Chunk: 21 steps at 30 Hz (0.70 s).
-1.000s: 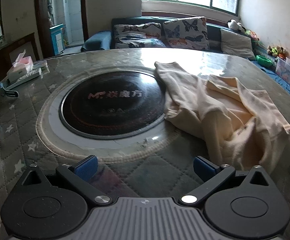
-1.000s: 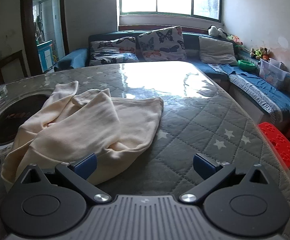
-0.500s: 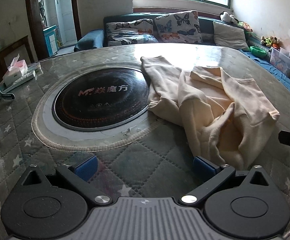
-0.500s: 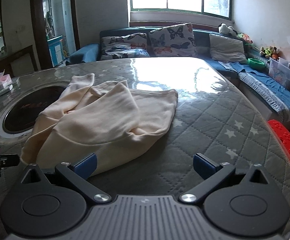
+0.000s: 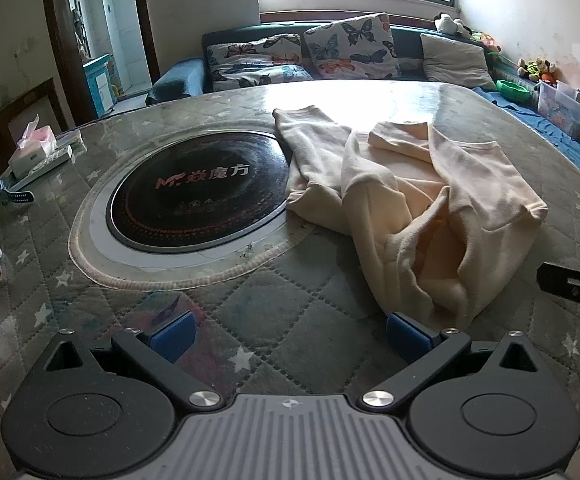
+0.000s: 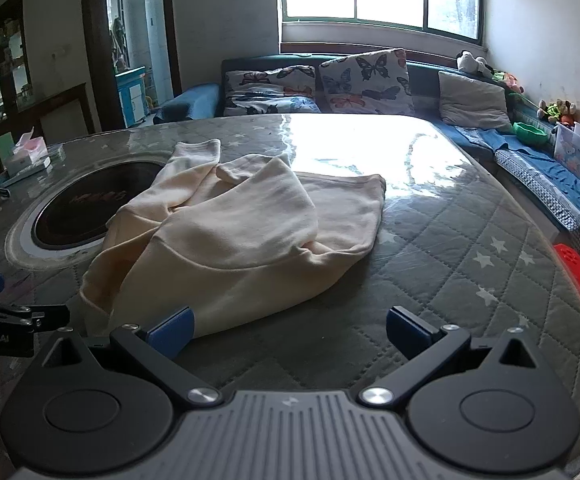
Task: Fold clothes
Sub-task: 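Grasp the sweatshirt hem with the left gripper while the right gripper grasps the hem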
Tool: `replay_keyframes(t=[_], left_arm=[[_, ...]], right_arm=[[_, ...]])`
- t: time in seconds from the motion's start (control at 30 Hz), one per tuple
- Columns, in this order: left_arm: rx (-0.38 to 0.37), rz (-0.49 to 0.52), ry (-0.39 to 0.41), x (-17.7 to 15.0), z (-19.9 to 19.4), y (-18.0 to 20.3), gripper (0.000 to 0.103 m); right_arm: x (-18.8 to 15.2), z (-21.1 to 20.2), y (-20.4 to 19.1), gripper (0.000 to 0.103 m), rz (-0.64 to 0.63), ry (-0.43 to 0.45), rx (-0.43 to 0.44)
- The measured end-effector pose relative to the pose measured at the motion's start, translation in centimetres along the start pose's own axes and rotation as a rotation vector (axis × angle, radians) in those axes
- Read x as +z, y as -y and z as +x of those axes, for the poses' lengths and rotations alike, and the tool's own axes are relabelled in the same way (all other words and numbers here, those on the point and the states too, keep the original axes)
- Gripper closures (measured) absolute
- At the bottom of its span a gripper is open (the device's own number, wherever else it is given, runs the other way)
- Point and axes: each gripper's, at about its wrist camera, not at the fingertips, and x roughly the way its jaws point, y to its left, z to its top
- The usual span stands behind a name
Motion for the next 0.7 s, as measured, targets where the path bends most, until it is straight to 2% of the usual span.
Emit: replay_keyframes(t=[0.7], left_arm=[[-0.004,0.034,-0.008,0.56,0.09,0.49,0.000]], right_arm=[[0.22,-0.33,-0.81,0.000,-0.027,0.006,0.022]])
